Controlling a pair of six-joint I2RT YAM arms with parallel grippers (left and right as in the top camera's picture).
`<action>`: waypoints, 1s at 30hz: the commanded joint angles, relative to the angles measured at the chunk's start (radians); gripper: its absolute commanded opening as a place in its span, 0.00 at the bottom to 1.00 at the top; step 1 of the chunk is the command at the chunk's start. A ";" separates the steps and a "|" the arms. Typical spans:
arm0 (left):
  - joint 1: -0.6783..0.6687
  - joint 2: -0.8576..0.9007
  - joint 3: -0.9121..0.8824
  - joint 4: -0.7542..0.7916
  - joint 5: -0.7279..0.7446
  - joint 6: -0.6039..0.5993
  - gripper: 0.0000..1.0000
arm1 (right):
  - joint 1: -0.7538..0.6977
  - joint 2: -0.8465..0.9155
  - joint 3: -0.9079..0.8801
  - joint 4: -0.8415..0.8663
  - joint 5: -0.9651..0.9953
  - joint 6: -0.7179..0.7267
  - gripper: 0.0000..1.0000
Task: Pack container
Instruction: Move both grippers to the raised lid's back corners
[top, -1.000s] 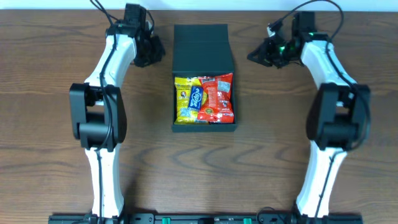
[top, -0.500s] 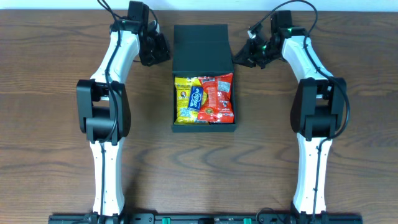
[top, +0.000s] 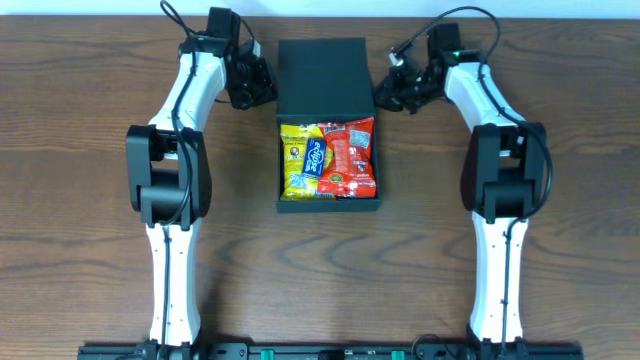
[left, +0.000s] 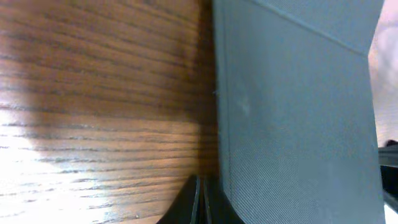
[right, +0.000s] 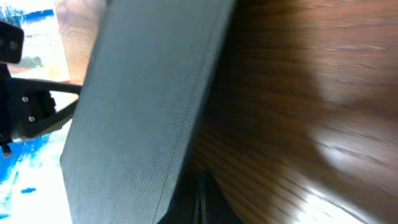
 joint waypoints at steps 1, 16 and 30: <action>-0.006 0.018 0.024 0.003 0.067 -0.003 0.05 | 0.025 0.007 0.021 0.013 -0.086 0.010 0.02; -0.003 0.018 0.025 0.011 0.171 0.106 0.05 | -0.008 0.006 0.038 0.058 -0.276 -0.082 0.02; -0.003 0.008 0.217 -0.020 0.206 0.158 0.06 | -0.031 -0.109 0.059 0.028 -0.294 -0.195 0.02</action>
